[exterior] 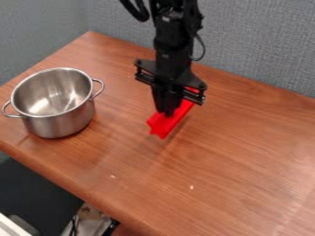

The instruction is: Move the red object from the metal pot to the table

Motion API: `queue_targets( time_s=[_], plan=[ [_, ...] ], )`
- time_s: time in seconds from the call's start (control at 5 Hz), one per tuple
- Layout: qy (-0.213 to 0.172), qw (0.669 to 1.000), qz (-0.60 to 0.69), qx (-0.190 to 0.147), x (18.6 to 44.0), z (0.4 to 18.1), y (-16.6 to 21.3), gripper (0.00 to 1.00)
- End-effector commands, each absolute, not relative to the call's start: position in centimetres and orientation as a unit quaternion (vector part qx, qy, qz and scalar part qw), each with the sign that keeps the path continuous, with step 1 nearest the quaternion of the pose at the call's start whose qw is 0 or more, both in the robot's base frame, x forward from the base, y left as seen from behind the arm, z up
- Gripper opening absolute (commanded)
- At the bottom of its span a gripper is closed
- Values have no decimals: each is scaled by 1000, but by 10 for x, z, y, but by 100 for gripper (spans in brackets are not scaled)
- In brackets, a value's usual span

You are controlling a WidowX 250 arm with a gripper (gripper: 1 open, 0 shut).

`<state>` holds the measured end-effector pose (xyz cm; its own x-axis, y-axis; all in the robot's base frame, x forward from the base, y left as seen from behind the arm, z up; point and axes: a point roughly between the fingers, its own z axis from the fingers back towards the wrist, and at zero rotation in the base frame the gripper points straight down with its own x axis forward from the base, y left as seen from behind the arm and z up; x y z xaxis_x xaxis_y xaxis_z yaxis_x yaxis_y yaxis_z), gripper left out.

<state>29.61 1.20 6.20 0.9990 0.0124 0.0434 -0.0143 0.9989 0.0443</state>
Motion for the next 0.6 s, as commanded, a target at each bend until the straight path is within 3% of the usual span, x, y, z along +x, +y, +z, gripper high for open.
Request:
queue_targets(
  time_s=[0.0,0.4],
  plan=[
    [-46,998,11,31,311,68,24,0],
    [-42,998,12,36,316,59,33,0]
  ],
)
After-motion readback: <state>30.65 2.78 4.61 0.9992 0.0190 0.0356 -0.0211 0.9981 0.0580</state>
